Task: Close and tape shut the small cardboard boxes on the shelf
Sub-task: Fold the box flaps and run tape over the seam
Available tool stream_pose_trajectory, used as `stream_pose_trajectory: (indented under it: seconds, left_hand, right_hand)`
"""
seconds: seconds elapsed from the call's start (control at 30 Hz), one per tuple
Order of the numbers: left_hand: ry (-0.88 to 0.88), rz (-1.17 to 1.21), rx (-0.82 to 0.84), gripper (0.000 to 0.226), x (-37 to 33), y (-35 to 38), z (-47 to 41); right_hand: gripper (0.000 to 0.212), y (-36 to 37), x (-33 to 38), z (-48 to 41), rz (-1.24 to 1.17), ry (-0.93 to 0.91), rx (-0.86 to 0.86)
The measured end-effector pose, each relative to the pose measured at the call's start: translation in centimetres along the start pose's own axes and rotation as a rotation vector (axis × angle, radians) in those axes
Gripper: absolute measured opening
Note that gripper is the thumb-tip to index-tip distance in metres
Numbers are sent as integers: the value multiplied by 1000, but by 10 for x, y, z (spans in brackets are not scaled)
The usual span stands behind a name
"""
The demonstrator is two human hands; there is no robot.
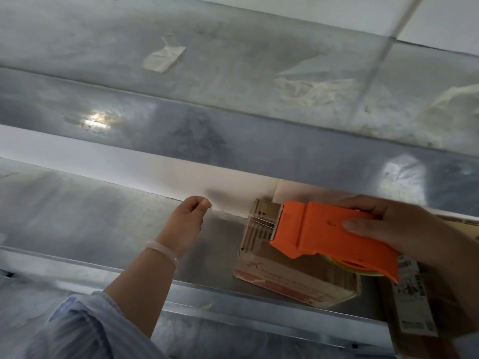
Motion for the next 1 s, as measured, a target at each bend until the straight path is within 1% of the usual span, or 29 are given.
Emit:
stream_pose_trajectory:
  seconds: [0.17, 0.23, 0.3, 0.4, 0.47, 0.53, 0.6, 0.7, 0.73, 0.8, 0.87, 1.0]
  left_hand:
    - [152, -27, -81, 18, -15, -12, 8]
    - [179, -84, -101, 17, -19, -12, 8]
    - [161, -141, -106, 17, -19, -10, 4]
    - [74, -158, -69, 16, -11, -5, -3]
    - [12, -156, -21, 17, -2, -1, -6]
    - [-25, -185, 16, 18, 7, 4, -7]
    - [-43, -236, 37, 18, 14, 13, -8]
    - [-61, -318, 95, 20, 24, 33, -8]
    - [-71, -344, 114, 22, 27, 40, -6]
    - [-88, -415, 140, 24, 32, 54, -1]
    - [-100, -457, 151, 21, 36, 66, 6]
    - [-121, -458, 140, 17, 35, 74, 16]
  right_hand:
    - [116, -4, 0, 7, -34, 12, -30]
    - [118, -3, 4, 10, -42, -5, -43]
    - [107, 0, 9, 12, -72, -28, -56]
    - [79, 3, 14, 11, -86, -11, -30]
    - [71, 3, 13, 9, -78, -9, -29]
    - [69, 2, 12, 8, -73, 8, -33]
    - [71, 4, 12, 7, -80, 17, -24]
    - [100, 4, 7, 4, -15, 8, -10]
    - [103, 3, 5, 3, -9, 10, -7]
    - [101, 3, 2, 0, -10, 11, 5]
    - [97, 2, 0, -2, -11, 9, 15]
    - [91, 3, -2, -2, -4, -7, 21]
Point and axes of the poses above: each hand's wrist, its own z-axis away from the middle knuckle, its own y-axis out of the palm, x = y × z, the point moved 2 cm from there along -z, towards the middle knuckle, and after that the axes turned 3 degrees about -z, right-handed, at the moved point
